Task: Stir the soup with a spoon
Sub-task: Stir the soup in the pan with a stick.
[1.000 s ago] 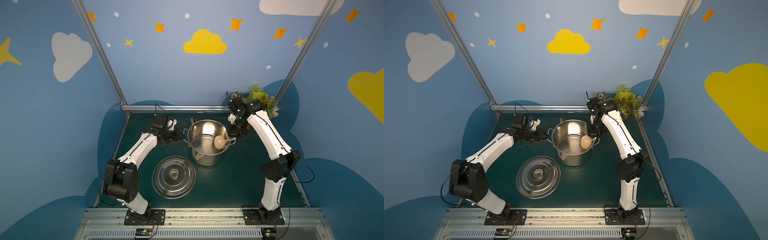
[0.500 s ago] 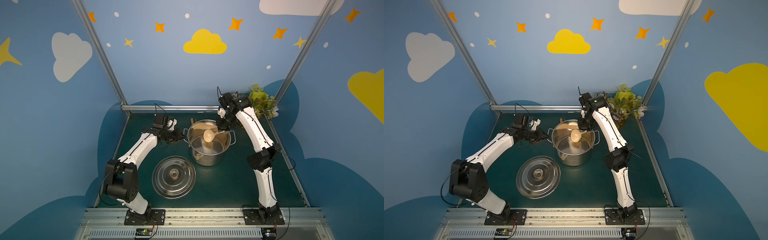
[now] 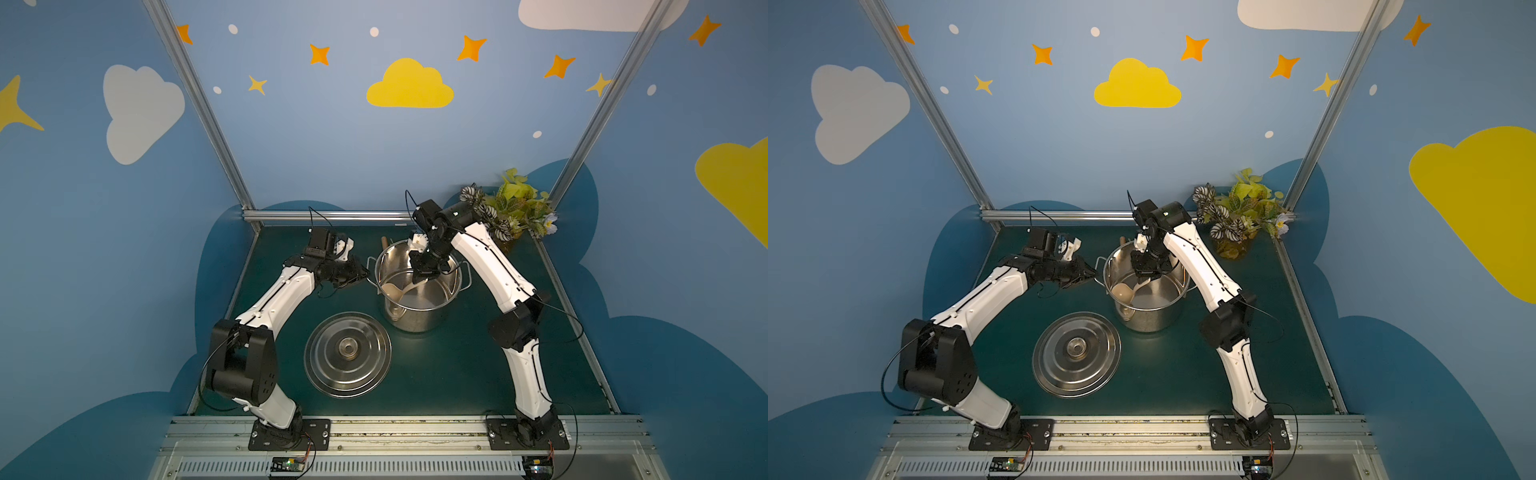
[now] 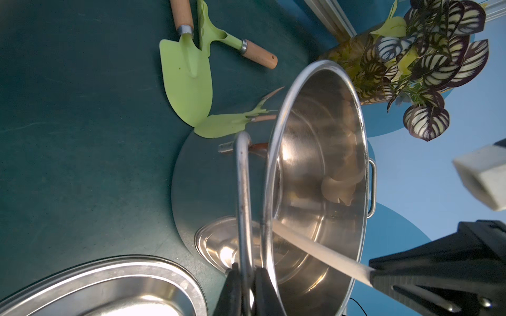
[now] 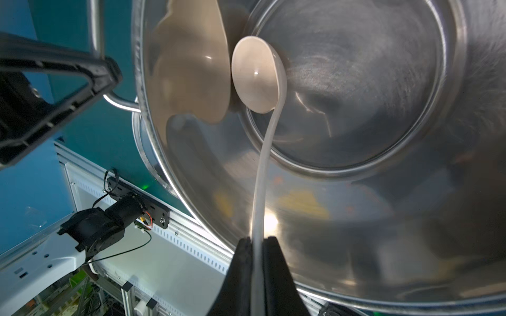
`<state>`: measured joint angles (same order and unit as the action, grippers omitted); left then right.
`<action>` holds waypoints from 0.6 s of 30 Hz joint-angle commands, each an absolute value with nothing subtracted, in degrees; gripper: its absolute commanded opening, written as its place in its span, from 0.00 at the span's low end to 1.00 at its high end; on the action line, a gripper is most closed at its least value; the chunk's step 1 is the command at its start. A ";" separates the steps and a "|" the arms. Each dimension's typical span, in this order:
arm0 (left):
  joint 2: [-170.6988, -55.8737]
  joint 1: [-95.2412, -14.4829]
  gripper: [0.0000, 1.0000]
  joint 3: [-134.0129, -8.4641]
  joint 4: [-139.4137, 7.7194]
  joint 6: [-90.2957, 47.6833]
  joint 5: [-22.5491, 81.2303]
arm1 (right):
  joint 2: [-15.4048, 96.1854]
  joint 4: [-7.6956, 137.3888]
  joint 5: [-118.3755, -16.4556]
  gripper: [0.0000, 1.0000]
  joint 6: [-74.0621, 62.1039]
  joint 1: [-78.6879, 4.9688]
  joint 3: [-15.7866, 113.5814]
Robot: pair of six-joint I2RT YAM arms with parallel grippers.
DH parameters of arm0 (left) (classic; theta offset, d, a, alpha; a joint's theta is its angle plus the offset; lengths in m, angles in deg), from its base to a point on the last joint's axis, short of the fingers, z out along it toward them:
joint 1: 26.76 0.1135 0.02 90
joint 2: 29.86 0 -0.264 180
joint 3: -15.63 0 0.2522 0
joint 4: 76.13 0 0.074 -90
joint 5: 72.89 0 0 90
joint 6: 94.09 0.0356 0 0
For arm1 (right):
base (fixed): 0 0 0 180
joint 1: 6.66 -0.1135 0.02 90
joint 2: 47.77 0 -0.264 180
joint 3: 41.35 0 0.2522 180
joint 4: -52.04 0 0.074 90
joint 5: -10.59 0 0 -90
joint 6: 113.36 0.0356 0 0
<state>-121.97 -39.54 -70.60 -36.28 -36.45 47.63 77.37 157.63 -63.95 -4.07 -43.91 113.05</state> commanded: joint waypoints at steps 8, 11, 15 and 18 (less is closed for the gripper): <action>-121.22 -40.61 0.12 -68.71 -34.00 -34.41 49.76 | 62.13 165.11 -74.38 0.00 -5.11 -41.98 97.91; -121.09 -40.60 0.12 -68.71 -33.89 -34.28 49.81 | 59.94 165.03 -76.76 0.00 -5.12 -39.25 95.35; -121.09 -40.61 0.12 -68.63 -33.81 -34.39 49.81 | 59.86 164.45 -77.31 0.00 -5.42 -35.35 95.37; -120.96 -40.57 0.12 -68.41 -33.84 -34.45 49.89 | 61.45 163.58 -77.05 0.00 -5.59 -33.58 97.41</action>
